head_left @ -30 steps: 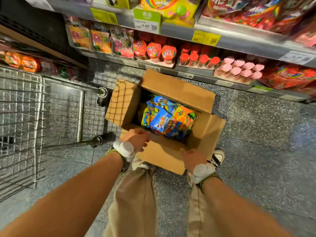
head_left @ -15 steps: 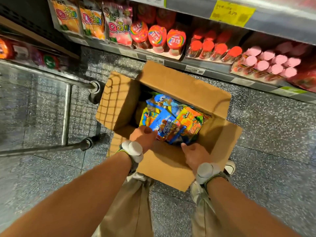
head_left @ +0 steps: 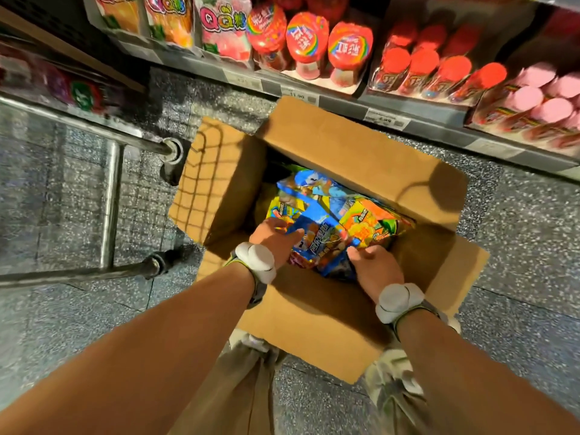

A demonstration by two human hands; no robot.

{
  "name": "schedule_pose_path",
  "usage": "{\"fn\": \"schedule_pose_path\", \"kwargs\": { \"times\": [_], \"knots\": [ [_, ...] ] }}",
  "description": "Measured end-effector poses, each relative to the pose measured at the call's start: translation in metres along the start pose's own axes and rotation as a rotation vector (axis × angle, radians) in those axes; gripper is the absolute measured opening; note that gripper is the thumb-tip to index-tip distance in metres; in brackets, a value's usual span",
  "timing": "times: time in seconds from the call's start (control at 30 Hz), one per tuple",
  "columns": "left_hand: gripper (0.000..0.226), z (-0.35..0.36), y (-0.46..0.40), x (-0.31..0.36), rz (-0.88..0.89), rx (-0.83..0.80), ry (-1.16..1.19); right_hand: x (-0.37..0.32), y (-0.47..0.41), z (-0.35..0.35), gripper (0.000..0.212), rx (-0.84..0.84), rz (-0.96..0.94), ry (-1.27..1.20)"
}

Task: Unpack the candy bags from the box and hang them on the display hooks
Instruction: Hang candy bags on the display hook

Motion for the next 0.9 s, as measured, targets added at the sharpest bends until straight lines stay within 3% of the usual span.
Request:
{"fn": "schedule_pose_path", "kwargs": {
  "times": [0.33, 0.43, 0.6, 0.73, 0.9],
  "knots": [
    [0.062, 0.019, -0.033, -0.015, -0.108, -0.053, -0.107, -0.022, -0.029, 0.018, 0.034, -0.003, -0.133, -0.064],
    [0.069, 0.024, -0.038, -0.017, -0.138, -0.057, -0.118, -0.034, -0.035, 0.024, 0.046, -0.011, -0.233, -0.040],
    [0.044, 0.033, -0.049, -0.014, -0.123, -0.042, -0.032, -0.039, -0.051, 0.035, 0.053, -0.074, -0.279, -0.029],
    [0.033, 0.037, -0.050, -0.014, -0.101, -0.066, -0.011, -0.035, -0.059, 0.034, 0.027, -0.065, -0.314, -0.059],
    [0.024, 0.040, -0.039, -0.010, -0.043, -0.103, -0.030, -0.039, -0.038, 0.022, 0.052, -0.030, -0.431, -0.008]
  ]
}}
Point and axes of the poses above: each hand's wrist, its own y-axis away from the middle knuckle, its own z-axis out of the palm, x = y × z, the point moved 8 cm from there along -y, towards the middle knuckle, and after that the axes turned 10 degrees about -y, right-handed, at the moved point
